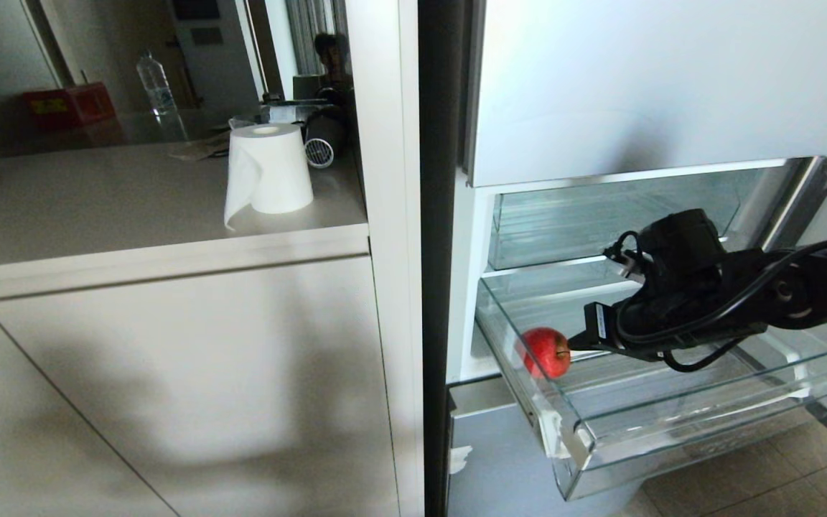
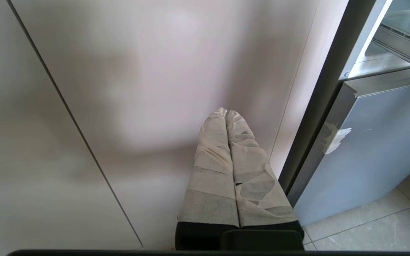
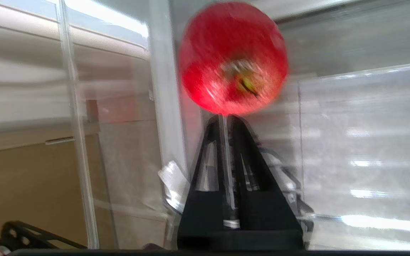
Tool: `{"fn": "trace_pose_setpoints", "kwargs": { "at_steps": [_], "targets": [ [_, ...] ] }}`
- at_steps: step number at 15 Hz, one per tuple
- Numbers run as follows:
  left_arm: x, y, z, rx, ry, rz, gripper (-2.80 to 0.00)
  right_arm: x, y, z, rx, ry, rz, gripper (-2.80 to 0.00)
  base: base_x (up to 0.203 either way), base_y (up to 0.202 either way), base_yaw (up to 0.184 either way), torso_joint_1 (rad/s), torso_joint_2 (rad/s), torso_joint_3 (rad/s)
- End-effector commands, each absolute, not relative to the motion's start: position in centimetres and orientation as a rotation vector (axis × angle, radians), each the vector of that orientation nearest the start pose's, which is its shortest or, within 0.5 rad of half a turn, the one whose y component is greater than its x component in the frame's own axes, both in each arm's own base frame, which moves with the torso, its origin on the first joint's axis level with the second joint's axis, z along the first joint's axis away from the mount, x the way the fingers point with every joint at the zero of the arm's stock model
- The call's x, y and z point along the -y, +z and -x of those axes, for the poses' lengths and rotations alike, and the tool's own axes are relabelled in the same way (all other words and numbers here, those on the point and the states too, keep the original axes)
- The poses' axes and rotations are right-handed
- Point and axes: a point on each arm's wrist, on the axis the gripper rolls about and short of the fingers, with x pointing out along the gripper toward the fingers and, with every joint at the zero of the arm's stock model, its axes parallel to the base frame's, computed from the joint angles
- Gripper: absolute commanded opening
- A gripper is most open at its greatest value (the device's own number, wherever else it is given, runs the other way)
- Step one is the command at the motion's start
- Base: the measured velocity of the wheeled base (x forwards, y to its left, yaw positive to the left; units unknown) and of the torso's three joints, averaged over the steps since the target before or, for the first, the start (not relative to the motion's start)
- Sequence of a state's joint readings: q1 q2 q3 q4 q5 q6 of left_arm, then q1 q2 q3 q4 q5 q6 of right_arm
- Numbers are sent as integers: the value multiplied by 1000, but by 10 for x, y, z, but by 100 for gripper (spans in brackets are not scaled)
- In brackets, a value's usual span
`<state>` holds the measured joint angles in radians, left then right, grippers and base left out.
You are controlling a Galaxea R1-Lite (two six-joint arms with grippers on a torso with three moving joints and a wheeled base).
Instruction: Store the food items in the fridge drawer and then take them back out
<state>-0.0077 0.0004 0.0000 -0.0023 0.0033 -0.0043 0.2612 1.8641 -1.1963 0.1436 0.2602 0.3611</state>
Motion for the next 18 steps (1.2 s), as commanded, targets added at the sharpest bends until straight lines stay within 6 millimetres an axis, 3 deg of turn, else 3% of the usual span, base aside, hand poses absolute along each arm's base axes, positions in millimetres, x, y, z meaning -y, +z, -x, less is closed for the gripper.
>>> {"fn": "trace_pose_setpoints", "kwargs": {
  "at_steps": [1, 5, 12, 18],
  "targets": [
    [0, 76, 23, 3, -5, 5, -280, -90, 167, -321, -897, 333, -334, 0, 0, 0, 0, 0, 0, 0],
    [0, 76, 23, 2, -4, 5, -280, -88, 159, -325, -912, 328, -317, 0, 0, 0, 0, 0, 0, 0],
    [0, 76, 23, 3, -3, 5, -280, -94, 134, -349, -862, 368, -278, 0, 0, 0, 0, 0, 0, 0],
    [0, 76, 23, 3, -4, 5, -280, -96, 128, -355, -872, 366, -278, 0, 0, 0, 0, 0, 0, 0]
  ]
}}
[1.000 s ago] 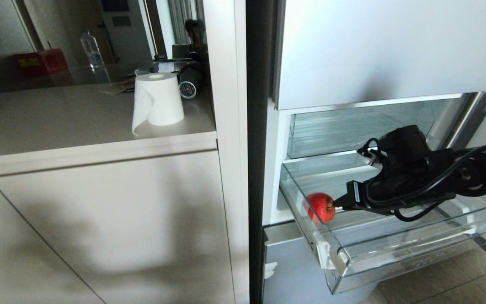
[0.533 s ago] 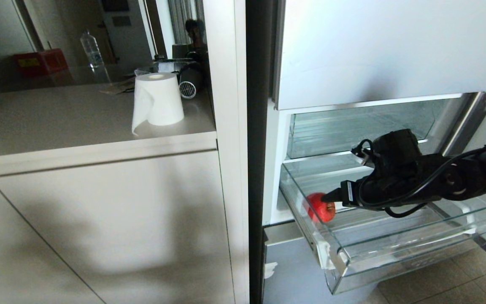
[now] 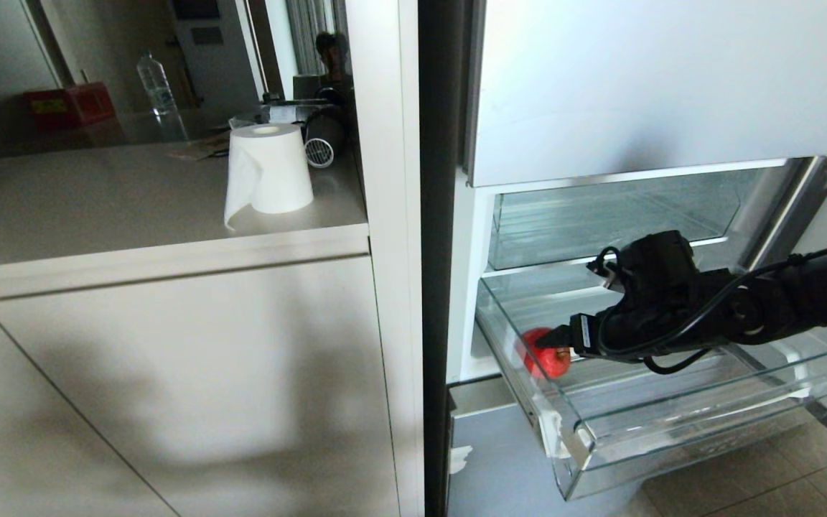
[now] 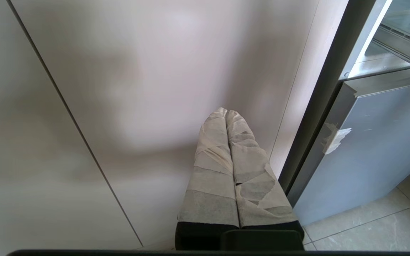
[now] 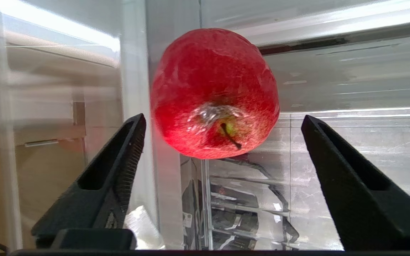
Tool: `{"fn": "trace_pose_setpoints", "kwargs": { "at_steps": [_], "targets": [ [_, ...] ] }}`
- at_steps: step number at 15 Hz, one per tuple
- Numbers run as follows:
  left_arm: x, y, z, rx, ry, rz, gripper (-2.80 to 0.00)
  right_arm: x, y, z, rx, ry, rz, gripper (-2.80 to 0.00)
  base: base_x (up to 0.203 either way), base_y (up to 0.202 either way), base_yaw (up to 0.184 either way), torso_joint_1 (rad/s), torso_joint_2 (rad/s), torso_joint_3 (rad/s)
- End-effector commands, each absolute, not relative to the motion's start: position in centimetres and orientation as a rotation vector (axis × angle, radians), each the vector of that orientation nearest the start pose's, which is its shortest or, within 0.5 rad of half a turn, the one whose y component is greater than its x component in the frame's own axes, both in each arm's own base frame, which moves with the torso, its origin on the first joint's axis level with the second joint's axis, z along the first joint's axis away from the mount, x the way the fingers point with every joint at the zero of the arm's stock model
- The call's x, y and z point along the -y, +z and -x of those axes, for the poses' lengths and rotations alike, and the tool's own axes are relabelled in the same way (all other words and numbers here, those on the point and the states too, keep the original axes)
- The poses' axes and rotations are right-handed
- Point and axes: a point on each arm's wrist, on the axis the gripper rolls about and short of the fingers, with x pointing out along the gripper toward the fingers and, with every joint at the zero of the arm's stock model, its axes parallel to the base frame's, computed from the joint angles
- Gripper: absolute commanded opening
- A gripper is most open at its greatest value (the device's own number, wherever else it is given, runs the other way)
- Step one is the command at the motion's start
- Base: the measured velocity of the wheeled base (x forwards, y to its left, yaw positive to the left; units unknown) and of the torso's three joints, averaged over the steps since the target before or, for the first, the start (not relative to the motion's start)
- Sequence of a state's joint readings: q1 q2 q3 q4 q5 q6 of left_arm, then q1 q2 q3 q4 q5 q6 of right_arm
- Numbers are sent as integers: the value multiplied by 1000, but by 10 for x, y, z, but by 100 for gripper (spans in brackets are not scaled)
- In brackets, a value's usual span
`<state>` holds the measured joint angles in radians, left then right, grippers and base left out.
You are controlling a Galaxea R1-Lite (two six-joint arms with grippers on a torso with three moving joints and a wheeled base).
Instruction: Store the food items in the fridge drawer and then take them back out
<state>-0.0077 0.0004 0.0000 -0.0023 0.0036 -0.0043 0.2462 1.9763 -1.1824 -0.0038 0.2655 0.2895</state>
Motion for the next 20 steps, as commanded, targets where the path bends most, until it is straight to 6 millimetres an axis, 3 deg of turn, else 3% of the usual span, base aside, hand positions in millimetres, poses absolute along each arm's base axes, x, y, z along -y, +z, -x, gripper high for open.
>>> {"fn": "trace_pose_setpoints", "kwargs": {
  "at_steps": [1, 10, 20],
  "targets": [
    [0, 76, 23, 3, -3, 5, -280, -96, 128, -357, -872, 365, -279, 0, 0, 0, 0, 0, 0, 0],
    [0, 76, 23, 4, -4, 5, -280, -101, 115, -369, -893, 364, -284, 0, 0, 0, 0, 0, 0, 0],
    [0, 76, 23, 3, -3, 5, -280, -111, 114, -368, -898, 388, -271, 0, 0, 0, 0, 0, 0, 0]
  ]
}}
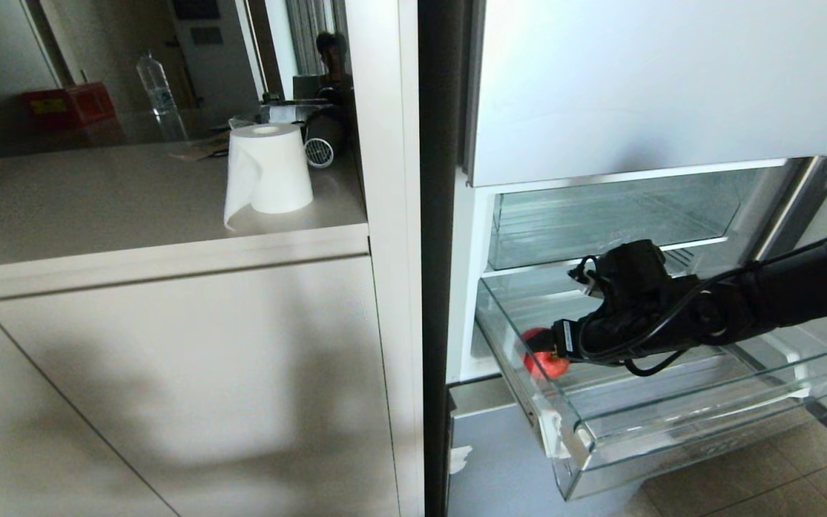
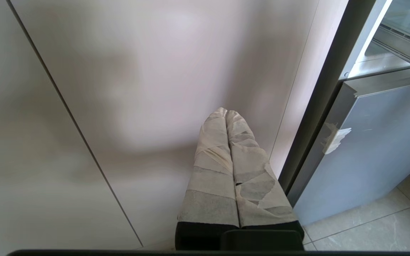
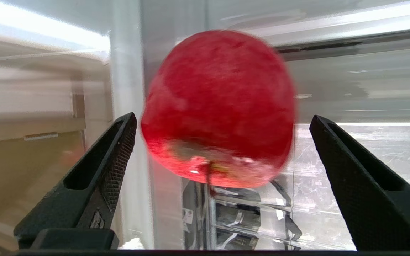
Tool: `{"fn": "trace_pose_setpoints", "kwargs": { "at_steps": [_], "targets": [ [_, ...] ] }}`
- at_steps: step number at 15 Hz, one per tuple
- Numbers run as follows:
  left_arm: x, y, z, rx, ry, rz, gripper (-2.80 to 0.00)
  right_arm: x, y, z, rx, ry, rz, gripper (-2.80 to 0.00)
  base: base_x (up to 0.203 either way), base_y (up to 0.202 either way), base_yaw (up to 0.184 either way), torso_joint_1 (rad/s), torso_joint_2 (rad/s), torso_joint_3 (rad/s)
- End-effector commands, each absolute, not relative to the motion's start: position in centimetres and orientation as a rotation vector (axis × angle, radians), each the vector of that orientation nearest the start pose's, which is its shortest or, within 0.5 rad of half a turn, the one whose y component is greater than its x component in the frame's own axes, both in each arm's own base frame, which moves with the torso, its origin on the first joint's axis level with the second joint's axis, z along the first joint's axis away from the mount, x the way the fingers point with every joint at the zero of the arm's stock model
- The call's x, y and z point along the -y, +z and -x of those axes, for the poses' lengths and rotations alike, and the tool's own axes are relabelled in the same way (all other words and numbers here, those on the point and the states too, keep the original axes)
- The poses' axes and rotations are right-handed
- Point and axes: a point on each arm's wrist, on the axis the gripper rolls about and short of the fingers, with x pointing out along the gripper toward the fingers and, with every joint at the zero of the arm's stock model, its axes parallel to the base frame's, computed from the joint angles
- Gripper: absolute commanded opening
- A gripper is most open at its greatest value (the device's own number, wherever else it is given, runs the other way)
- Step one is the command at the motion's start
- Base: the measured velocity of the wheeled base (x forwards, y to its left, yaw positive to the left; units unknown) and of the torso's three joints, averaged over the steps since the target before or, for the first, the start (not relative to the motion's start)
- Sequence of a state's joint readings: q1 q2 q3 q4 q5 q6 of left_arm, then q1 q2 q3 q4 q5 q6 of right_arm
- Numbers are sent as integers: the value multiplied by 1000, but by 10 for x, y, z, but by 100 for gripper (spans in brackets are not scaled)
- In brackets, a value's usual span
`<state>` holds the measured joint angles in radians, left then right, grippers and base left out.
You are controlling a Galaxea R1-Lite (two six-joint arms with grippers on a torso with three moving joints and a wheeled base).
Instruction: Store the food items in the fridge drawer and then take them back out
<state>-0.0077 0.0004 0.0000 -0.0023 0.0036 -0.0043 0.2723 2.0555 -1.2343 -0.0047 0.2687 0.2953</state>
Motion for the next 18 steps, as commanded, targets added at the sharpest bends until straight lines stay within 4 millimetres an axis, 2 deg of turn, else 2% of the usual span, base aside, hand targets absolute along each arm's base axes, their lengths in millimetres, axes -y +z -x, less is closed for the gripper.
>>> {"fn": "trace_pose_setpoints", "kwargs": {
  "at_steps": [1, 4, 5, 10, 13, 15, 18],
  "targets": [
    [0, 76, 23, 3, -5, 5, -280, -112, 113, -368, -901, 390, -270, 0, 0, 0, 0, 0, 0, 0],
    [0, 76, 23, 3, -3, 5, -280, -113, 112, -368, -904, 392, -272, 0, 0, 0, 0, 0, 0, 0],
    [0, 76, 23, 2, -3, 6, -280, -113, 113, -368, -903, 392, -273, -280, 0, 0, 0, 0, 0, 0],
    [0, 76, 23, 2, -4, 5, -280, -108, 123, -360, -885, 382, -275, -280, 0, 0, 0, 0, 0, 0],
    [0, 76, 23, 3, -3, 5, -280, -101, 150, -344, -821, 387, -278, -280, 0, 0, 0, 0, 0, 0],
    [0, 76, 23, 4, -4, 5, -280, -94, 175, -325, -756, 380, -276, -280, 0, 0, 0, 0, 0, 0],
    [0, 76, 23, 2, -3, 5, -280, -78, 209, -279, -648, 347, -262, -280, 0, 0, 0, 0, 0, 0]
  ]
}}
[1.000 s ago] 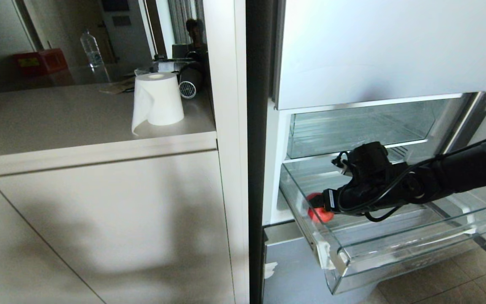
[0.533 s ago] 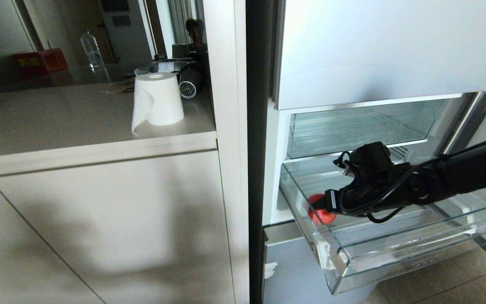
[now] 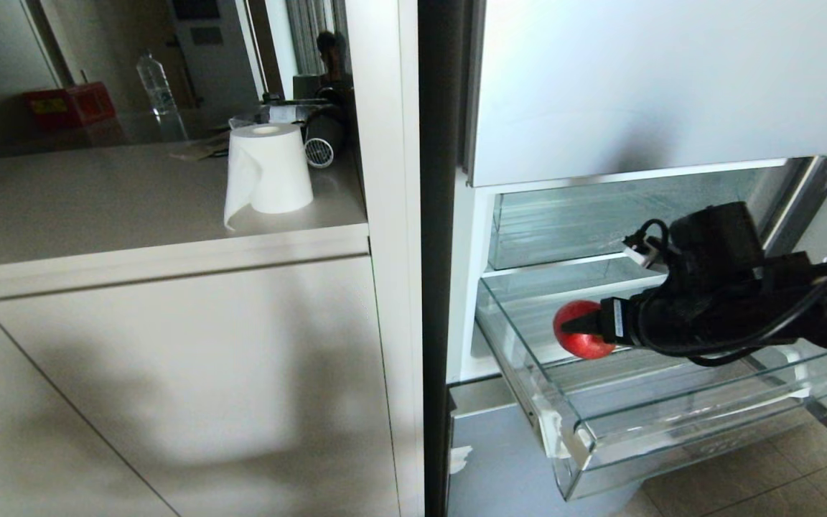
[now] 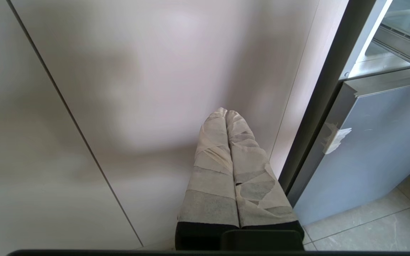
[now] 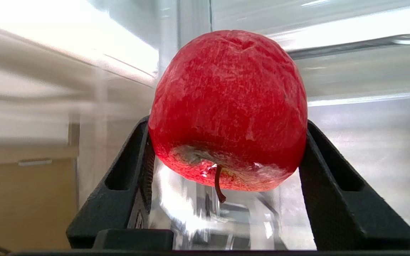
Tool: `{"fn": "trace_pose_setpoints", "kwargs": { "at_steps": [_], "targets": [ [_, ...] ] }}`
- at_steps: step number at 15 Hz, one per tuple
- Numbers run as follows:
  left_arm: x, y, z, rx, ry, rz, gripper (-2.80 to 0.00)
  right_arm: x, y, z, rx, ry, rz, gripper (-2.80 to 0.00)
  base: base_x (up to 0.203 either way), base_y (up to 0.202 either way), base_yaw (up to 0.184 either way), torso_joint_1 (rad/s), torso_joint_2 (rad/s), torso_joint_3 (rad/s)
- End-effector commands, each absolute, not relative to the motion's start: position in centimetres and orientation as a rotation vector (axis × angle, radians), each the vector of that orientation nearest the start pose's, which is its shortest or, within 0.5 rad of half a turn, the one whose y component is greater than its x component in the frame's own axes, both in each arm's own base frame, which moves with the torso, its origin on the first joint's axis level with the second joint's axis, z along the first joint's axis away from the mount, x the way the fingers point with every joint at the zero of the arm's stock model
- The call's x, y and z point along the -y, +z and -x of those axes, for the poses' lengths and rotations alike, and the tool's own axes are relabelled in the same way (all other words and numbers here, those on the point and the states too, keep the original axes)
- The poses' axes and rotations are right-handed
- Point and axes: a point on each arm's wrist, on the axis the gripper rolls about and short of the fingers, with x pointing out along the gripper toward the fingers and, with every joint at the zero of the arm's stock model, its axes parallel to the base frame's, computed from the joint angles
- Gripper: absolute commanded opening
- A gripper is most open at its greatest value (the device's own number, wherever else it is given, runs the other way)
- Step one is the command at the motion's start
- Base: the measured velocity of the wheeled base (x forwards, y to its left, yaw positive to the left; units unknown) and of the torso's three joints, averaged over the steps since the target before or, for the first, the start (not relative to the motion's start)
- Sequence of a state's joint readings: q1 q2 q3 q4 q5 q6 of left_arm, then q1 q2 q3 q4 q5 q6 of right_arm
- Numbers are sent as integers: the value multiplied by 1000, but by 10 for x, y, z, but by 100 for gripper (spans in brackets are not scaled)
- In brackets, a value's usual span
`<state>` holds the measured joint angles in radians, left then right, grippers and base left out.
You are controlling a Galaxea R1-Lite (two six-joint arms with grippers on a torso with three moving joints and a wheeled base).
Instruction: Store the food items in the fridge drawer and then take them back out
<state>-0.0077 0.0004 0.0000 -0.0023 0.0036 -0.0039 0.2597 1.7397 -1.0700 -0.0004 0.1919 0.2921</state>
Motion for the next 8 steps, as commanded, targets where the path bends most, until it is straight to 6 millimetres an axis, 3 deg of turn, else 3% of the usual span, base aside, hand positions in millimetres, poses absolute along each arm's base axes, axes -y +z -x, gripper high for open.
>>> {"fn": "trace_pose_setpoints", "kwargs": {
  "at_steps": [1, 5, 8],
  "targets": [
    [0, 76, 23, 3, -5, 5, -280, -70, 220, -260, -611, 340, -263, -280, 0, 0, 0, 0, 0, 0],
    [0, 76, 23, 3, -5, 5, -280, -34, 254, -174, -418, 290, -287, -280, 0, 0, 0, 0, 0, 0],
    [0, 76, 23, 4, -3, 5, -280, -14, 254, -102, -304, 243, -297, -280, 0, 0, 0, 0, 0, 0]
  ]
}}
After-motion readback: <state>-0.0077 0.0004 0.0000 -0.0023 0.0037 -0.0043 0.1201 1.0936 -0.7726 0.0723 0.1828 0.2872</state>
